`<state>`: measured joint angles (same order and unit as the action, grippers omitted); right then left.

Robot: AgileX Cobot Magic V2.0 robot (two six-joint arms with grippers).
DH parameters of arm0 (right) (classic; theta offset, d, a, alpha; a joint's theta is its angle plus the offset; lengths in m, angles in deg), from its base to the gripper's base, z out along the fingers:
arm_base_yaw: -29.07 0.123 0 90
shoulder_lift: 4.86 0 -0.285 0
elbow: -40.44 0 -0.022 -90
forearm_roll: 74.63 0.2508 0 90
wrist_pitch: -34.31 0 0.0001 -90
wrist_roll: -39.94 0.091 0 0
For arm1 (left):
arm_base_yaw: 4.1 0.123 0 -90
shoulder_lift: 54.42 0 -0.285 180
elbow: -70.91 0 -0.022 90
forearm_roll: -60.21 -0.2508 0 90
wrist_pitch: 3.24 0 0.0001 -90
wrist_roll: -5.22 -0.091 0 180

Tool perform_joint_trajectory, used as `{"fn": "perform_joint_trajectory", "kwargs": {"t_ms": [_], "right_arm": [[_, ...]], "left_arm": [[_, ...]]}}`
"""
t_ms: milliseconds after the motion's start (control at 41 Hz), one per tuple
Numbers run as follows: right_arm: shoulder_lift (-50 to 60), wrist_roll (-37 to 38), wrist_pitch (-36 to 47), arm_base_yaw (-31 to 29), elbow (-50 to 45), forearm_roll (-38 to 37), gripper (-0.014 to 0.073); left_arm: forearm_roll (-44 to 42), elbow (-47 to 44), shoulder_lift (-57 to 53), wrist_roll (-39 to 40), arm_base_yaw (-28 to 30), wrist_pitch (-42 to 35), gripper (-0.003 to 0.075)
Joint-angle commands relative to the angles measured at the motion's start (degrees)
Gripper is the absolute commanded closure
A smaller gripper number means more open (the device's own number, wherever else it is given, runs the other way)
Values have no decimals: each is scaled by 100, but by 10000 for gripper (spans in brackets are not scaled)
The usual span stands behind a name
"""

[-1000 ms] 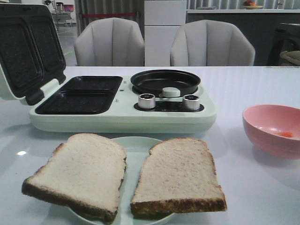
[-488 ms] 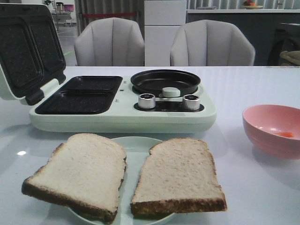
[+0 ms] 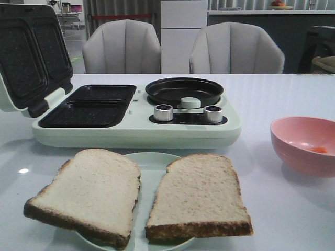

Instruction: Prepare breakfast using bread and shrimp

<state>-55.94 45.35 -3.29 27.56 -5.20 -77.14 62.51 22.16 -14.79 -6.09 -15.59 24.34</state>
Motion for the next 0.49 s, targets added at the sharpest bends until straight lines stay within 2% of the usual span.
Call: {"fn": "perform_joint_trajectory", "kwargs": {"t_ms": [0, 293, 463], "right_arm": [[1, -38, 408, -2, 196, -82, 59], [1, -38, 408, -2, 196, -82, 59], [1, -38, 408, -2, 196, -82, 59]], "left_arm": [[-281, 161, 221, -423, -713, -569, 104], [-2565, 161, 1118, -423, -3026, -163, 104], [-3749, 161, 1873, 105, -3896, 110, 107]]}}
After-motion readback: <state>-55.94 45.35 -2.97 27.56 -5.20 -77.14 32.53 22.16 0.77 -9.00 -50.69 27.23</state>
